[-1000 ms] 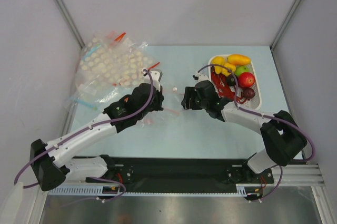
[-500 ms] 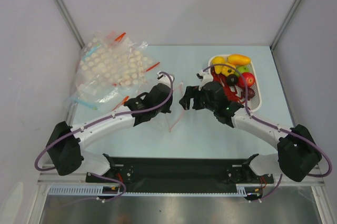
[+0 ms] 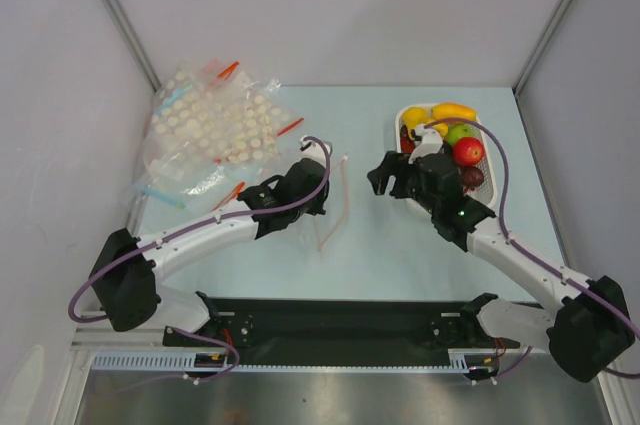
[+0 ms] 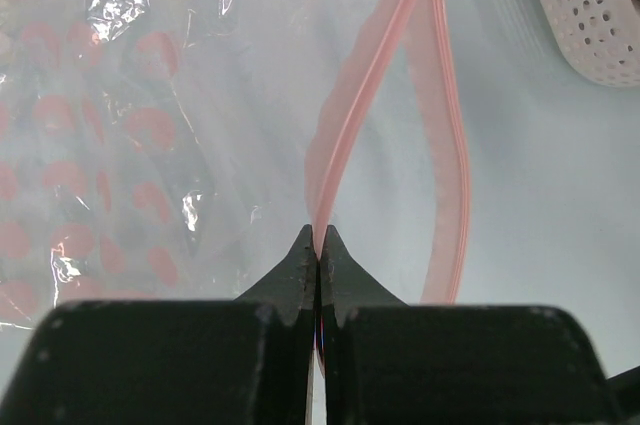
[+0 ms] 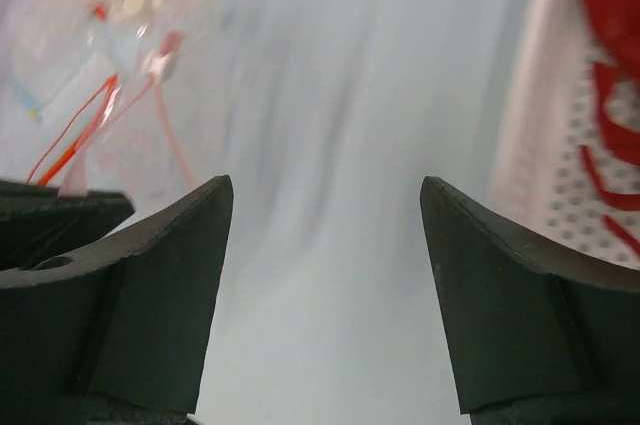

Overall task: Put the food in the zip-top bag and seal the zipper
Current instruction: Pick up the fake fruit from the bin.

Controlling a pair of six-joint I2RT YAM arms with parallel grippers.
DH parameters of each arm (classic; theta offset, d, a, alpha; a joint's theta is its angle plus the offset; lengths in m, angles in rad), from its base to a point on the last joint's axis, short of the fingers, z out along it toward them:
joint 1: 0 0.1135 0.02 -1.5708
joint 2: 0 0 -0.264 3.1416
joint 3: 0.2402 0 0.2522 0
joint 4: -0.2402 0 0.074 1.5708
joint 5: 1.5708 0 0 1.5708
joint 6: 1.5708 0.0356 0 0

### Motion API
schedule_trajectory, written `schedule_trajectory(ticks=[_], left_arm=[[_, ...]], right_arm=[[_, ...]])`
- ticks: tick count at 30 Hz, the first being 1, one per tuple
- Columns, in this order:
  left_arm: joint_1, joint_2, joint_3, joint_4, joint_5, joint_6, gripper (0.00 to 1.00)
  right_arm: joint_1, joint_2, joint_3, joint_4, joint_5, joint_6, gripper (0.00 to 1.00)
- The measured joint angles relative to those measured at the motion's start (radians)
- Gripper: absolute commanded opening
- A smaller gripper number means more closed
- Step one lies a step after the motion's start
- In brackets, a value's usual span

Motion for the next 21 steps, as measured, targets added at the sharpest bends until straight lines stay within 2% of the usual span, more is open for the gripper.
schedule_trajectory(ticks=[6,8,11,16,21], left_arm=[[0.000,0.000,0.000,0.002,0.000,0.006,0.00],[0.000,0.000,0.000,0.002,0.000,0.006,0.00],[0.000,0.000,0.000,0.003,0.000,0.006,0.00],[0.000,-0.002,0.000,0.003,-0.001,0.008,0.00],[0.000,-0.016,0.000,0.021,0.001,0.020,0.00]], right_arm=[[-0.098,-0.065,-0.038,0.019,0.158,0.001,0.82],[-0.131,-0.041,-0.037,0.043,0.173,0.000,0.87],[-0.198,0.077,0.035,0.031,0.173,-0.001,0.94],[-0.272,0.246,0.179,0.010,0.178,-0.009,0.99],[-0.321,0.369,0.272,0.018,0.182,-0.019,0.99]])
